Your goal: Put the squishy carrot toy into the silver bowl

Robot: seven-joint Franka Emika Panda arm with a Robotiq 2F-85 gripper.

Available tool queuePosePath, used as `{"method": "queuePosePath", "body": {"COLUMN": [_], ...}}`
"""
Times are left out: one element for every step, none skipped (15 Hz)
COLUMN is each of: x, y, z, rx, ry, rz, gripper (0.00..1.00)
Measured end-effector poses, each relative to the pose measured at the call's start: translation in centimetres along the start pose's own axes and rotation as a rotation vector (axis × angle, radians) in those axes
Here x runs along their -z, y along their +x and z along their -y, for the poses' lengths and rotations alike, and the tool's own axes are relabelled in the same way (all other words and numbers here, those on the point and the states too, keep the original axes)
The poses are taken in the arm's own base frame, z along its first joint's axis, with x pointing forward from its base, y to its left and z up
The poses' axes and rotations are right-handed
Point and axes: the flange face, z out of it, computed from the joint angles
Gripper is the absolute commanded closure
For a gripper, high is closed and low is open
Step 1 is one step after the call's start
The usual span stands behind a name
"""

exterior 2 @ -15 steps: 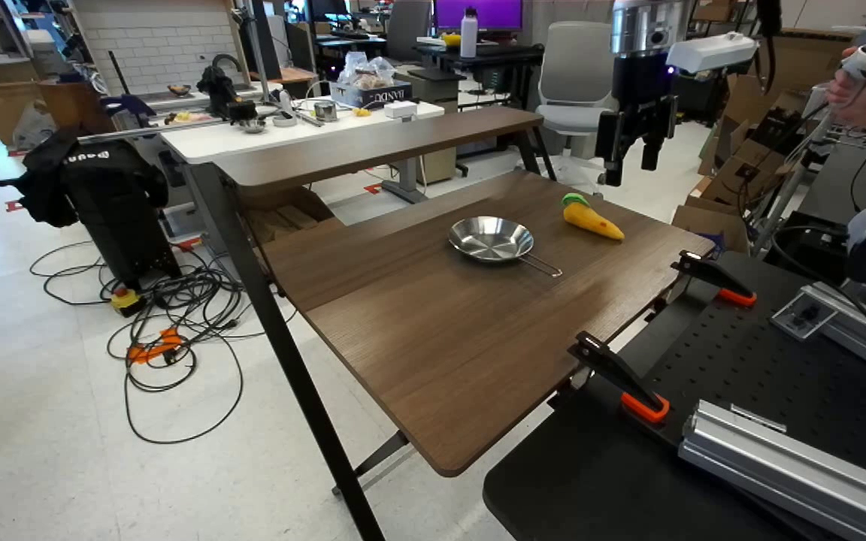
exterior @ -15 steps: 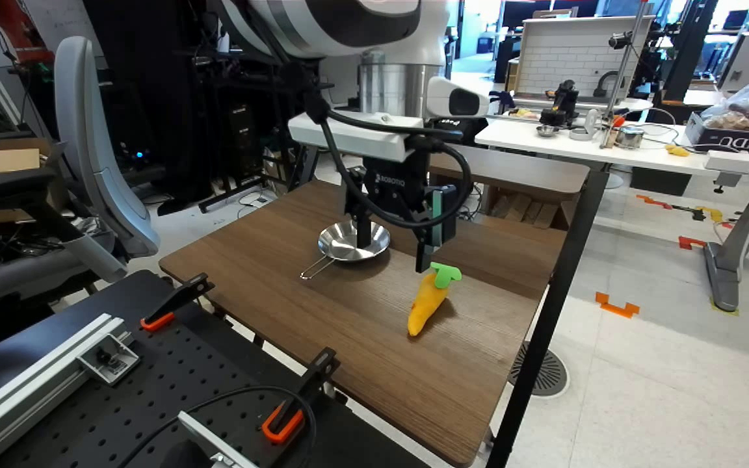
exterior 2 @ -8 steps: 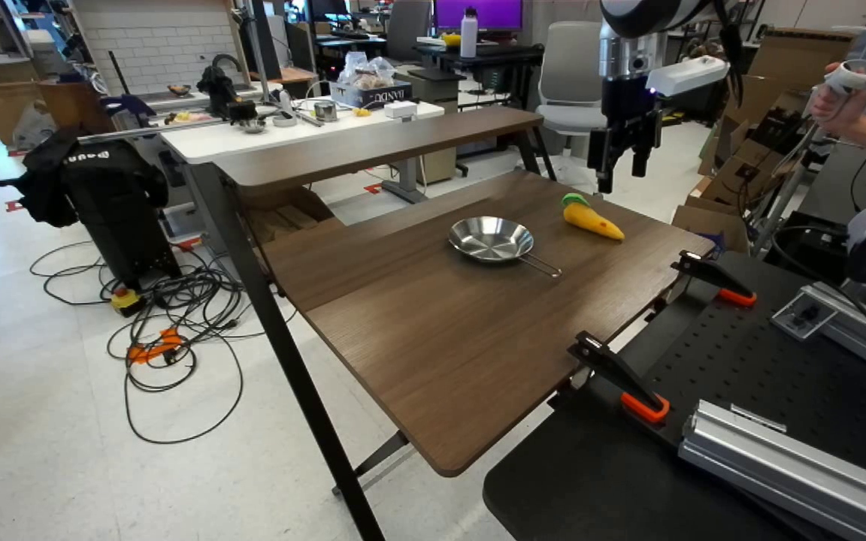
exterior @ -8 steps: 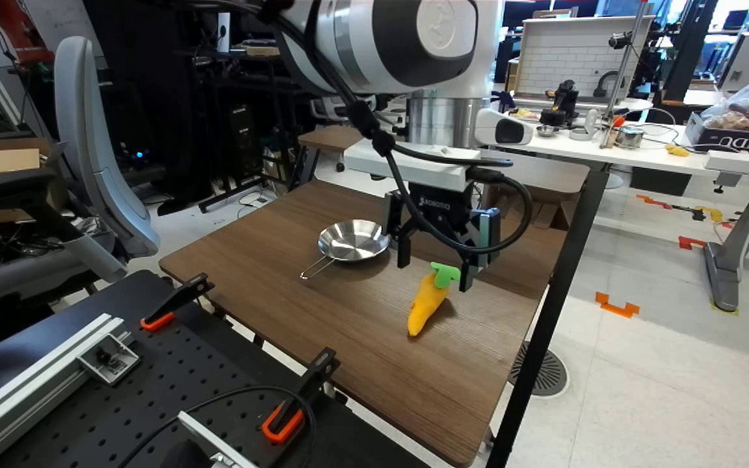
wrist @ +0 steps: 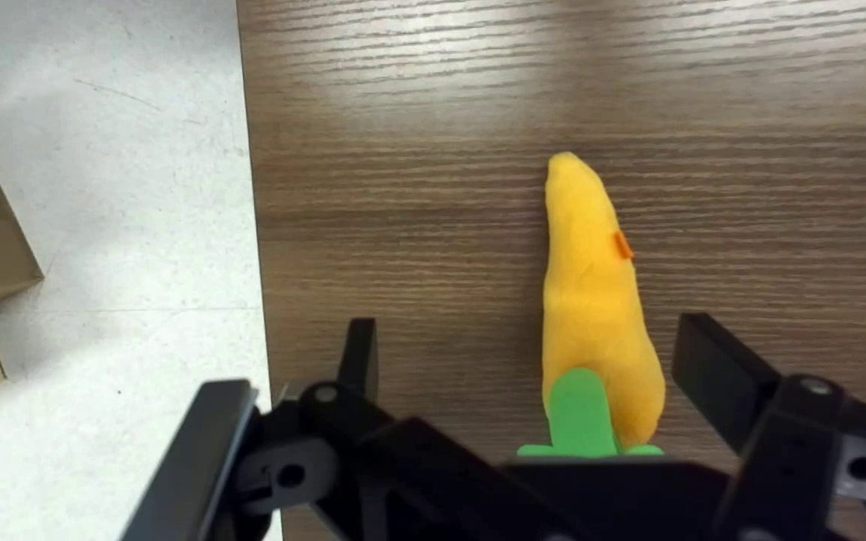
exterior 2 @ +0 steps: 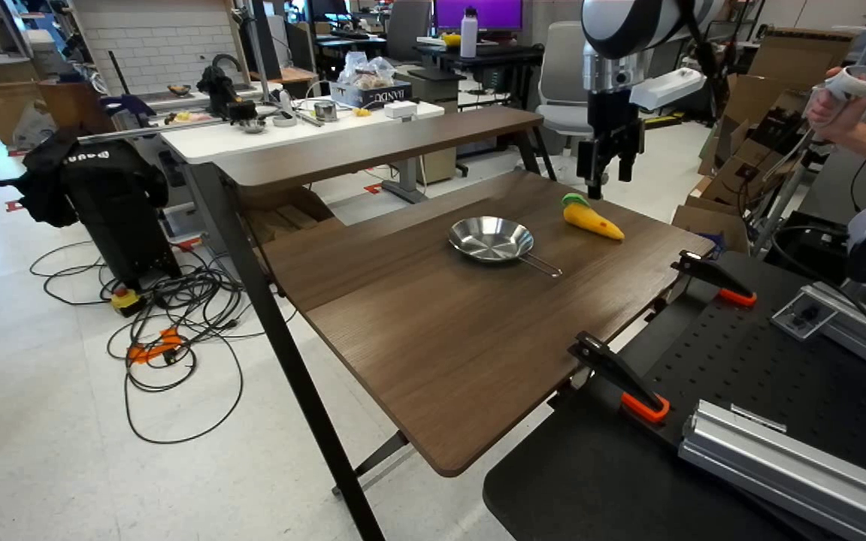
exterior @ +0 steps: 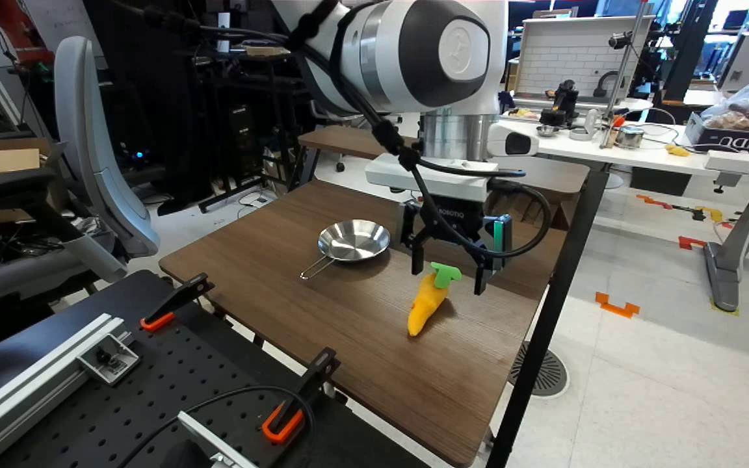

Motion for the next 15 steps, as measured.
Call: {"method": "queuePosePath", "body": {"x": [-0.1,-0.2,-0.4,-0.7,-1.0,-1.4,-1.9,-2.4,-3.0,-3.5,-3.9,-4.4,-4.7,-5.0,-5.2], "y": [0.2,0.3,0.5,0.6,0.8,0.9,1.0,1.1,1.2,1.2,1.3,1.3,1.3,1.4,1.4], "z": [0.2,0.4,0.5,0.7,0.9,1.1,1.3,1.5,1.7,1.8,2.0,2.2,2.3,2.5,2.6], "rx": [0.006,0.012,0.016,0.020,0.024,0.028,0.032,0.036,0.040,0.043,0.046,0.050,0.056,0.062,0.066], "ry": [-0.001,-0.001,-0.001,-0.001,-0.001,-0.001,-0.001,-0.001,-0.001,-0.001,0.000,-0.001,-0.004,-0.007,-0.008], "rz": [-0.001,-0.002,-0.006,-0.012,-0.019,-0.025,-0.030,-0.034,-0.037,-0.037,-0.038,-0.037,-0.037,-0.040,-0.042], "gripper": [0.00,0.00,0.00,0.00,0.00,0.00,0.00,0.00,0.00,0.00,0.25,0.26,0.35,0.42,0.51]}}
